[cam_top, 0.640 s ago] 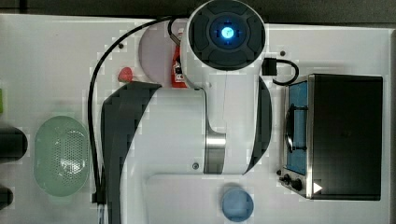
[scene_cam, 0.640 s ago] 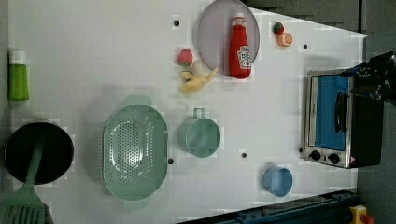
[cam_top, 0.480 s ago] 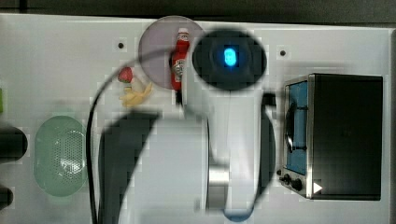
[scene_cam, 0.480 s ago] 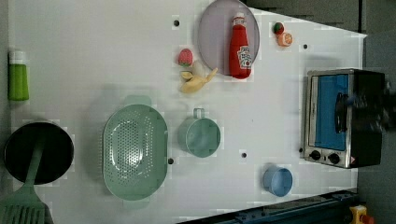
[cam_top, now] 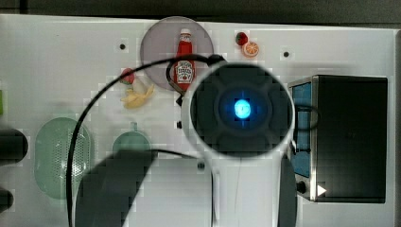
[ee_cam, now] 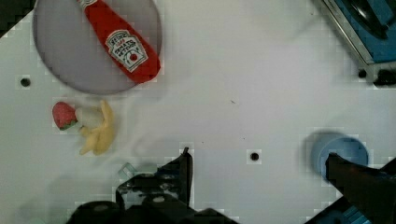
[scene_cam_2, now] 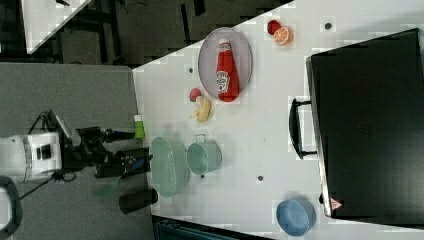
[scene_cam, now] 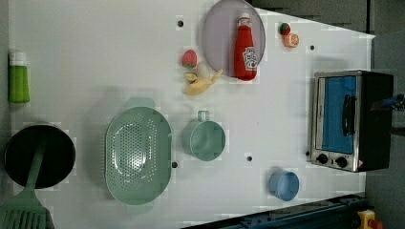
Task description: Pick ketchup from plate and place it on table.
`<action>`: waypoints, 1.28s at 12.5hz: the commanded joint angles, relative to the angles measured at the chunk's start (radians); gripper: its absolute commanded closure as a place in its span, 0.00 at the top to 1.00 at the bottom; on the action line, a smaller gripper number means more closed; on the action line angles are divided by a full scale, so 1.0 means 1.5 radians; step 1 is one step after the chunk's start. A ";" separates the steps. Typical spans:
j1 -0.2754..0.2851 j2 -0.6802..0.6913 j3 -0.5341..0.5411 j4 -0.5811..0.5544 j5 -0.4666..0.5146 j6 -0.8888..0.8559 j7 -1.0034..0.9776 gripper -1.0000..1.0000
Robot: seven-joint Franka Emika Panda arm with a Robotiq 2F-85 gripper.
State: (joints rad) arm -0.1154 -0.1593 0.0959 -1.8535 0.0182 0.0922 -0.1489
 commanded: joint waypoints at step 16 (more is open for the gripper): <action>0.027 0.426 0.036 0.037 -0.006 0.343 -0.372 1.00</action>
State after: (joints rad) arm -0.0831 0.4619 0.1499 -1.8125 0.0120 0.5771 -0.6509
